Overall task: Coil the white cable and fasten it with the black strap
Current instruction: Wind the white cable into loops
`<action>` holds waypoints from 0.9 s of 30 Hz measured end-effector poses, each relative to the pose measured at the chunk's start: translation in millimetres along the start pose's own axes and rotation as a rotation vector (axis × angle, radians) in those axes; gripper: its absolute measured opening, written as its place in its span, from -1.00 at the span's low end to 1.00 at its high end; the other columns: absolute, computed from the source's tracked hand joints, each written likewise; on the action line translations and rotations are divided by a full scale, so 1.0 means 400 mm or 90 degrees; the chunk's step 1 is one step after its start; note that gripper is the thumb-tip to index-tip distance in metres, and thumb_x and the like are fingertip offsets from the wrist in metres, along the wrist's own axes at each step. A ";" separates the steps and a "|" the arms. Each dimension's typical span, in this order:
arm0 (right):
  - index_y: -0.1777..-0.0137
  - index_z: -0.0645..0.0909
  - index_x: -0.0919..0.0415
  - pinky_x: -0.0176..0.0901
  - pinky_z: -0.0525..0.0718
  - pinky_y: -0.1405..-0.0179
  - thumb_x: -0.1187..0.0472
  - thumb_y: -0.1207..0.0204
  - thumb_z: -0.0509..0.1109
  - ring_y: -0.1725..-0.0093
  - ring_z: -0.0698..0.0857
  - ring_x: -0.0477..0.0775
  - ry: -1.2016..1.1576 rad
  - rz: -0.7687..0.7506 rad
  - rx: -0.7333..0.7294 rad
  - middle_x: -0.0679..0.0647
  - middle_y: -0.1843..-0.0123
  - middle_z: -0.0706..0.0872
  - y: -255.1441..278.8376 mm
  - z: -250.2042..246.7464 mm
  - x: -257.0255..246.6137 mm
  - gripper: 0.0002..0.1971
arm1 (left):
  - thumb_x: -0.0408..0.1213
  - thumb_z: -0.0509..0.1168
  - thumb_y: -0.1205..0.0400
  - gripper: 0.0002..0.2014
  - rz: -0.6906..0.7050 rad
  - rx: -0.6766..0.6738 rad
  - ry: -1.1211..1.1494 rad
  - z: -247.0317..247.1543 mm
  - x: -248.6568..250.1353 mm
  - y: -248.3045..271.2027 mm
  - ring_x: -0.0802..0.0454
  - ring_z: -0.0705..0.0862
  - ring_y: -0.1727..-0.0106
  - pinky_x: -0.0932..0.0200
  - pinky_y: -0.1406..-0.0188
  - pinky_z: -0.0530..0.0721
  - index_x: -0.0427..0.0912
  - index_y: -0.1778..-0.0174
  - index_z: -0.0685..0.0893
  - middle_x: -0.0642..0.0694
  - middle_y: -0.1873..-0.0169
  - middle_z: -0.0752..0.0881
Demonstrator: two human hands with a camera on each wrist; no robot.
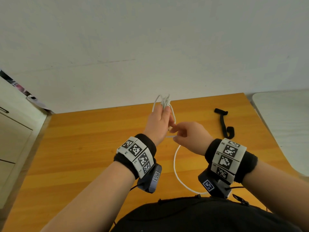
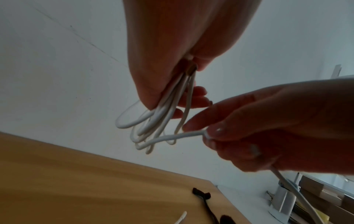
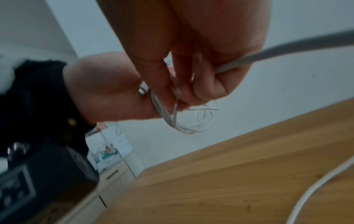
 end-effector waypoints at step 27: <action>0.25 0.57 0.27 -0.20 0.57 0.35 0.20 -0.25 0.62 0.42 0.53 -0.08 -0.066 -0.039 0.082 -0.01 0.39 0.64 0.014 -0.060 -0.015 -0.73 | -0.08 -0.07 -0.75 -0.74 -0.031 -0.080 -0.125 0.014 -0.041 0.036 0.01 0.69 0.49 0.07 0.32 0.64 -0.11 0.09 0.43 -0.13 0.15 0.70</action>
Point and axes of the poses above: each hand's wrist, its own y-axis away from the middle knuckle, its own z-axis out of the palm, x = y × z, the point moved 5 cm from there along -y, towards the middle knuckle
